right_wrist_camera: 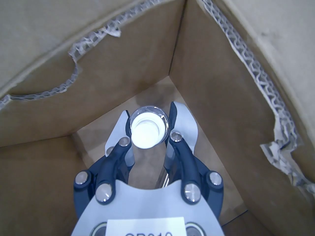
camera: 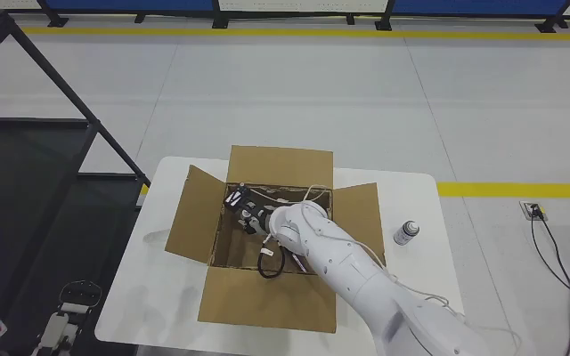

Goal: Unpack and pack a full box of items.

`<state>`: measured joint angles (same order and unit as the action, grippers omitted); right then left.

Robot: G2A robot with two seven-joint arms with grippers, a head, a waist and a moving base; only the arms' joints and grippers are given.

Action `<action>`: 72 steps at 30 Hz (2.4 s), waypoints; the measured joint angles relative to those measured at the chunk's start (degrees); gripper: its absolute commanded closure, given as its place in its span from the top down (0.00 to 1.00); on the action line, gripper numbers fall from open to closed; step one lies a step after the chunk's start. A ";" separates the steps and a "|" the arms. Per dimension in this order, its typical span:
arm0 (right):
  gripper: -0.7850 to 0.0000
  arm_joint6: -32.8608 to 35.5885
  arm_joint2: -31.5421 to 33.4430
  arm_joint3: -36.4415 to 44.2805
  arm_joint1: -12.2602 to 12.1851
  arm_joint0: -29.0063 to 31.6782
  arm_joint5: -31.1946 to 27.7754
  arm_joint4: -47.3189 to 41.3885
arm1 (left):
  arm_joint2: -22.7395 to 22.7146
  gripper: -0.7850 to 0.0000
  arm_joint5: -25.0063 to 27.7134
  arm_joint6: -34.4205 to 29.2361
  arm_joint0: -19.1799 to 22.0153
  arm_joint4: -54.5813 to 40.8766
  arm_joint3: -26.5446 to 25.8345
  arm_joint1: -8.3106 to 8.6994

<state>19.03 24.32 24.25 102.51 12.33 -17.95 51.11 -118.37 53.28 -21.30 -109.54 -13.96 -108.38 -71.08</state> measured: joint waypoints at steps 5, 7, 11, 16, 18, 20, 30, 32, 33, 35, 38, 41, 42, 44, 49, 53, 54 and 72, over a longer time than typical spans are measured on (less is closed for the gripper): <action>0.00 0.02 0.57 6.02 -1.16 1.22 4.82 3.93 | 0.00 1.00 0.00 0.00 0.00 0.00 0.00 0.00; 0.00 1.57 1.09 9.27 -1.84 1.89 7.67 5.42 | 0.00 1.00 0.00 0.00 0.00 0.00 0.00 0.00; 0.00 7.27 3.16 18.60 -4.05 3.86 13.63 9.17 | 0.00 1.00 0.00 0.00 0.00 0.00 0.00 0.00; 0.00 15.21 6.84 30.91 -7.33 7.41 17.57 14.68 | 0.00 1.00 0.00 0.00 0.00 0.00 0.00 0.00; 0.00 18.03 9.03 36.03 -8.80 9.34 18.85 17.33 | 0.00 1.00 0.00 0.00 0.00 0.00 0.00 0.00; 0.00 19.82 11.71 41.28 -10.31 11.71 19.77 19.91 | 0.00 1.00 0.00 0.00 0.00 0.00 0.00 0.00; 0.00 27.70 31.18 78.42 -18.56 36.32 22.94 38.34 | 0.00 1.00 0.00 0.00 0.00 0.00 0.00 0.00; 0.00 28.48 35.70 87.07 -19.75 43.23 22.70 41.42 | 0.00 1.00 0.00 0.00 0.00 0.00 0.00 0.00; 0.00 28.29 37.60 90.48 -20.15 46.07 22.60 42.28 | 0.00 1.00 0.00 0.00 0.00 0.00 0.00 0.00; 0.00 27.14 41.73 97.56 -20.90 52.34 22.89 44.19 | 0.00 1.00 0.00 0.00 0.00 0.00 0.00 0.00; 0.00 25.03 46.66 105.28 -21.60 60.36 23.22 45.11 | 0.00 1.00 0.00 0.00 0.00 0.00 0.00 0.00; 0.00 23.97 50.75 110.22 -22.00 67.39 24.22 45.10 | 0.00 1.00 0.00 0.00 0.00 0.00 0.00 0.00; 0.00 23.42 51.86 110.64 -22.07 69.18 24.59 44.65 | 0.00 1.00 0.00 0.00 0.00 0.00 0.00 0.00; 0.00 22.52 54.43 110.49 -22.20 72.90 24.56 41.70 | 0.00 1.00 0.00 0.00 0.00 0.00 0.00 0.00; 0.00 20.24 61.88 110.38 -22.47 81.48 25.03 34.37 | 0.00 1.00 0.00 0.00 0.00 0.00 0.00 0.00; 0.00 15.32 68.08 107.57 -22.63 87.25 23.59 27.67 | 0.00 1.00 0.00 0.00 0.00 0.00 0.00 0.00; 0.00 14.41 69.19 106.38 -22.69 87.67 22.77 26.36 | 0.00 1.00 0.00 0.00 0.00 0.00 0.00 0.00; 0.00 18.17 71.83 80.90 -23.98 71.41 15.71 22.63 | 0.00 1.00 0.00 0.00 0.00 0.00 0.00 0.00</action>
<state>37.19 96.14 105.15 78.53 83.75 -2.24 73.73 -118.37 53.28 -21.30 -109.54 -13.96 -108.38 -71.08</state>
